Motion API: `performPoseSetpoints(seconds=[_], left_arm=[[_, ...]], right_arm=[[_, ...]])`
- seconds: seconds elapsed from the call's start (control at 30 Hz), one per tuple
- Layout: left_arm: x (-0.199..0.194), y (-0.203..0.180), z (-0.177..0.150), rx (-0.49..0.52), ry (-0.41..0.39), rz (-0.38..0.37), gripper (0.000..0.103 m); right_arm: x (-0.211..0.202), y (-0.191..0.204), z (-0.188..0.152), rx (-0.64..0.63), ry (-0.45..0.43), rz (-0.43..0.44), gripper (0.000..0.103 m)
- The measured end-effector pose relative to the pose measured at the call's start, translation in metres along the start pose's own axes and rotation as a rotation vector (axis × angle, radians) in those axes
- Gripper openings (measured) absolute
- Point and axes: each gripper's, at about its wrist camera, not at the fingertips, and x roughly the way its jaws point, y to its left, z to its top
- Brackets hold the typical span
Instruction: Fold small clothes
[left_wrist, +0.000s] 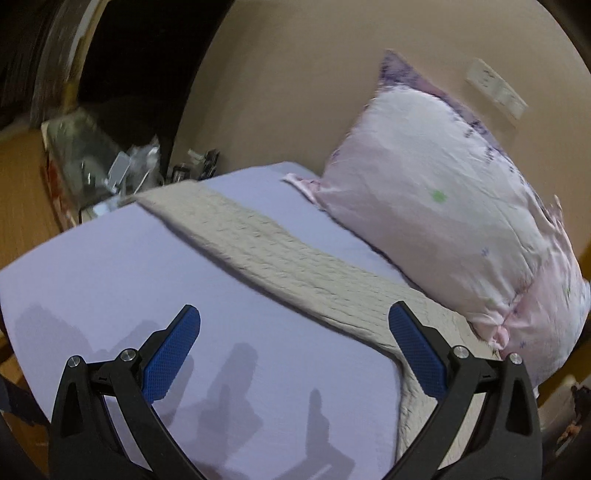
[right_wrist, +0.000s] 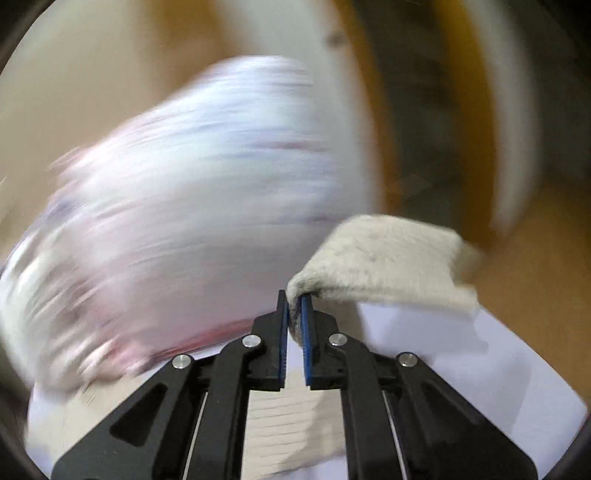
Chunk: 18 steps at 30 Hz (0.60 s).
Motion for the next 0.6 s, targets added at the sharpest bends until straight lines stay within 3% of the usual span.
performPoseSetpoints(seconds=[0.1, 0.17, 0.23, 0.3, 0.33, 0.4, 0.43, 0.5, 0.6], left_arm=[[0.010, 0.012, 0.003, -0.052, 0.026, -0.031, 0.102], [0.015, 0.022, 0.005, -0.107, 0.040, -0.062, 0.102], [0.022, 0.031, 0.009, -0.167, 0.056, -0.066, 0.102], [0.028, 0.040, 0.013, -0.228, 0.068, -0.063, 0.102], [0.031, 0.045, 0.015, -0.260, 0.072, -0.064, 0.102], [0.038, 0.056, 0.022, -0.313, 0.074, -0.058, 0.102], [0.041, 0.059, 0.025, -0.320, 0.072, -0.048, 0.102], [0.052, 0.066, 0.036, -0.337, 0.069, -0.026, 0.093], [0.070, 0.080, 0.045, -0.424, 0.098, -0.034, 0.079]], right_arm=[[0.014, 0.119, -0.034, -0.212, 0.072, 0.219, 0.007], [0.037, 0.197, -0.082, -0.354, 0.251, 0.348, 0.011], [0.056, 0.253, -0.136, -0.479, 0.465, 0.411, 0.017], [0.055, 0.278, -0.169, -0.548, 0.565, 0.438, 0.026], [0.051, 0.283, -0.175, -0.563, 0.569, 0.457, 0.030], [0.035, 0.277, -0.166, -0.543, 0.492, 0.461, 0.060], [0.030, 0.270, -0.161, -0.529, 0.464, 0.453, 0.067], [0.015, 0.251, -0.140, -0.487, 0.384, 0.417, 0.072], [0.010, 0.213, -0.120, -0.421, 0.344, 0.360, 0.075]])
